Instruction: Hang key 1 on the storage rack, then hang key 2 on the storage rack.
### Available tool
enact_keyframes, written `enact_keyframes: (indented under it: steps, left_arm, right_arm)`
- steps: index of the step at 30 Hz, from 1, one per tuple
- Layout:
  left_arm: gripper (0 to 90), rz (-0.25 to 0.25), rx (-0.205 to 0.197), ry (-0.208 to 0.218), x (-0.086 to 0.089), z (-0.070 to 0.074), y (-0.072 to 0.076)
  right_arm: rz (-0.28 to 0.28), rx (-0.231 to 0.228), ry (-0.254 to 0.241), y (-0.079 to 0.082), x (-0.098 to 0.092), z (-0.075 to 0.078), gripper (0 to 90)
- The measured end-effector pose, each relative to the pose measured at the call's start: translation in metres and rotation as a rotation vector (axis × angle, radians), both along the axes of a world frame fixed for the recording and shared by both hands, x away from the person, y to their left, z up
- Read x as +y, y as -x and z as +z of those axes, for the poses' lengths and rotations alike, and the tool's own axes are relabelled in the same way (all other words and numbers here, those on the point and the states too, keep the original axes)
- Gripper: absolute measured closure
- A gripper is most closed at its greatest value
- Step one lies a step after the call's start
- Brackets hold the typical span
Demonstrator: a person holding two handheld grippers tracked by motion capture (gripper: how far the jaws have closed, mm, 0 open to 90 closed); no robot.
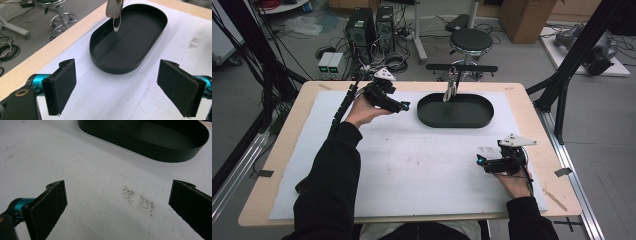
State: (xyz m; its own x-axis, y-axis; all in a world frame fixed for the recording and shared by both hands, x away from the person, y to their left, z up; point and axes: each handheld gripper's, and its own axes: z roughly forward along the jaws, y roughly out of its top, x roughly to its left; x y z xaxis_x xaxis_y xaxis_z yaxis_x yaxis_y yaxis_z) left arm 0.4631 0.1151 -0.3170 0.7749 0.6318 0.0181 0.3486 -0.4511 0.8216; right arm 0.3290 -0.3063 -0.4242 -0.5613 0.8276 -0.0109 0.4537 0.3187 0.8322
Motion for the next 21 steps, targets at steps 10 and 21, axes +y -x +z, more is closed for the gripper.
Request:
enact_keyframes:
  steps: [10,21]
  left_arm:
    - [16.2,0.027,0.003,-0.01,0.029,-0.005,0.017]
    - [16.2,0.057,0.028,-0.011,0.06,-0.018,0.028]
  right_arm:
    - [-0.002,-0.002,0.005,0.0,0.0,0.0,0.8]
    - [-0.002,0.001,0.005,0.0,0.002,0.0,0.8]
